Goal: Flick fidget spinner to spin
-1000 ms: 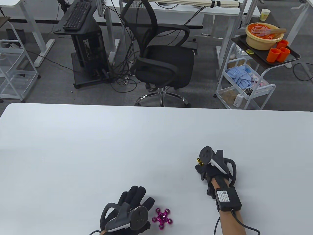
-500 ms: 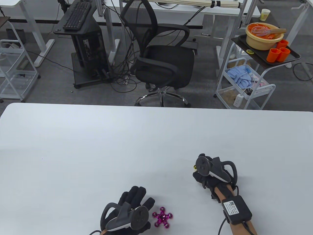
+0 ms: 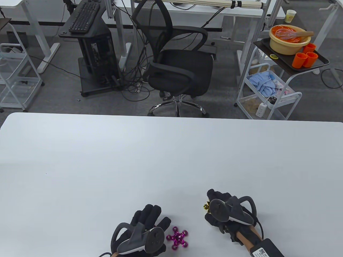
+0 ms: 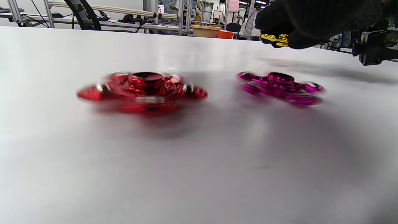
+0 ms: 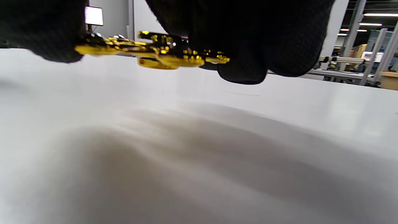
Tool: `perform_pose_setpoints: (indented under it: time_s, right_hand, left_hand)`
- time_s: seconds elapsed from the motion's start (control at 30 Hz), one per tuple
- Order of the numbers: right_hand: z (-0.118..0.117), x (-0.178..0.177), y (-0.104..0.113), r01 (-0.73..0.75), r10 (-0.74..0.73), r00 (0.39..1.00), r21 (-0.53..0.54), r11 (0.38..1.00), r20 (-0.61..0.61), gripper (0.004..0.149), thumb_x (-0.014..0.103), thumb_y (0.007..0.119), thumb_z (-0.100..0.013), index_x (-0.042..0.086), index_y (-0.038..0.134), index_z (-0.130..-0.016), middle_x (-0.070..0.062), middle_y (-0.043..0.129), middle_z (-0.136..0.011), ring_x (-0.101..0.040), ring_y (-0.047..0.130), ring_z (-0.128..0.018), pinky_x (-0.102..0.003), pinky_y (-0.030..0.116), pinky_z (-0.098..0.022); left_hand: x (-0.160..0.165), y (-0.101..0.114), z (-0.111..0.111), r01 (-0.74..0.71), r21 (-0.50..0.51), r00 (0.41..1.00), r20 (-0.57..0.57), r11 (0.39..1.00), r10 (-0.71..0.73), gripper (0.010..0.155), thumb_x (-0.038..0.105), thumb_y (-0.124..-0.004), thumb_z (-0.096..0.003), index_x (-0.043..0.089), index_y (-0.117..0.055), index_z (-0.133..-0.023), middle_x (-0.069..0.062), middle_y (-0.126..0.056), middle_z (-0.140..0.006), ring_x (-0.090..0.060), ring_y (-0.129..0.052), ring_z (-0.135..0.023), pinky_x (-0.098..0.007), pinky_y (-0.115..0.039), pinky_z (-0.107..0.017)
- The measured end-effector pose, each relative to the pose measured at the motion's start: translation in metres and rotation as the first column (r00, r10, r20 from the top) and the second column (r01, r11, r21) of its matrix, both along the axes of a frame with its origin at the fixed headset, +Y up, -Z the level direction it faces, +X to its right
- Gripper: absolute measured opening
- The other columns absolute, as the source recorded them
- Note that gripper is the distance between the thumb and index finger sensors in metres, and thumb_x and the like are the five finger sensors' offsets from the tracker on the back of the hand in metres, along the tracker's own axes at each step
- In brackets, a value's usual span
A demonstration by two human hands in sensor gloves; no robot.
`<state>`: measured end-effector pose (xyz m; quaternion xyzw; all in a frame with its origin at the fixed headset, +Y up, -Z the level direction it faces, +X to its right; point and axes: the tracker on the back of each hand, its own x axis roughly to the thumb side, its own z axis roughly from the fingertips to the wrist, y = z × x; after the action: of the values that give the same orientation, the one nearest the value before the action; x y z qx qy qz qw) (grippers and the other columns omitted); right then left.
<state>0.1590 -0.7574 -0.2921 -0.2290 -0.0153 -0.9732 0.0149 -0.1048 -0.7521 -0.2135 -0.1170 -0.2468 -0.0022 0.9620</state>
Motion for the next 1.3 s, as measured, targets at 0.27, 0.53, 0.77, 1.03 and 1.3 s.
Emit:
perform_pose_setpoints:
  time_s: [0.27, 0.53, 0.77, 1.03, 1.3]
  right_hand:
    - [0.023, -0.021, -0.009, -0.066, 0.065, 0.992, -0.013, 0.998, -0.109, 0.085, 0.057, 0.080, -0.036, 0.007, 0.049, -0.096, -0.023, 0.070, -0.095, -0.048, 0.084, -0.077, -0.059, 0.078, -0.058]
    - [0.034, -0.033, -0.017, -0.136, 0.133, 0.976, -0.005, 0.991, -0.170, 0.085, 0.056, 0.080, -0.036, 0.006, 0.048, -0.097, -0.023, 0.069, -0.096, -0.048, 0.084, -0.078, -0.059, 0.078, -0.058]
    - [0.037, -0.037, -0.023, -0.186, 0.178, 0.968, -0.033, 0.982, -0.175, 0.084, 0.055, 0.077, -0.038, 0.006, 0.044, -0.098, -0.023, 0.064, -0.099, -0.049, 0.078, -0.083, -0.059, 0.073, -0.061]
    - [0.042, -0.022, -0.006, -0.181, 0.176, 0.973, -0.018, 0.983, -0.149, 0.089, 0.062, 0.068, -0.038, 0.012, 0.030, -0.100, -0.018, 0.048, -0.107, -0.048, 0.061, -0.094, -0.064, 0.059, -0.068]
    - [0.042, 0.015, 0.007, -0.097, 0.103, 0.992, -0.089, 0.991, 0.070, 0.057, 0.039, 0.067, -0.050, 0.023, 0.047, -0.100, -0.018, 0.048, -0.108, -0.049, 0.057, -0.094, -0.065, 0.051, -0.070]
  left_hand:
    - [0.001, -0.001, 0.001, 0.005, 0.000, 1.000, 0.000, 1.000, -0.005, 0.077, 0.061, -0.067, -0.0379, 0.035, -0.028, -0.099, -0.012, -0.004, -0.109, -0.040, -0.012, -0.103, -0.062, -0.026, -0.075]
    - [0.002, -0.001, 0.001, 0.006, -0.001, 1.000, 0.001, 1.000, -0.006, 0.077, 0.061, -0.067, -0.0379, 0.034, -0.028, -0.099, -0.012, -0.004, -0.109, -0.040, -0.012, -0.103, -0.062, -0.026, -0.075]
    - [0.004, -0.001, 0.001, 0.012, -0.004, 1.000, 0.004, 1.000, -0.012, 0.077, 0.061, -0.067, -0.0378, 0.034, -0.028, -0.099, -0.012, -0.004, -0.109, -0.040, -0.012, -0.103, -0.062, -0.026, -0.075]
    - [0.024, -0.007, -0.001, 0.020, -0.044, 0.999, 0.033, 0.999, -0.018, 0.077, 0.060, -0.067, -0.0380, 0.035, -0.028, -0.099, -0.012, -0.004, -0.109, -0.040, -0.011, -0.103, -0.062, -0.025, -0.075]
    - [0.090, -0.003, -0.009, 0.101, -0.057, 0.990, 0.104, 0.993, -0.095, 0.076, 0.060, -0.067, -0.0373, 0.036, -0.029, -0.098, -0.010, 0.001, -0.108, -0.039, -0.007, -0.103, -0.061, -0.022, -0.076]
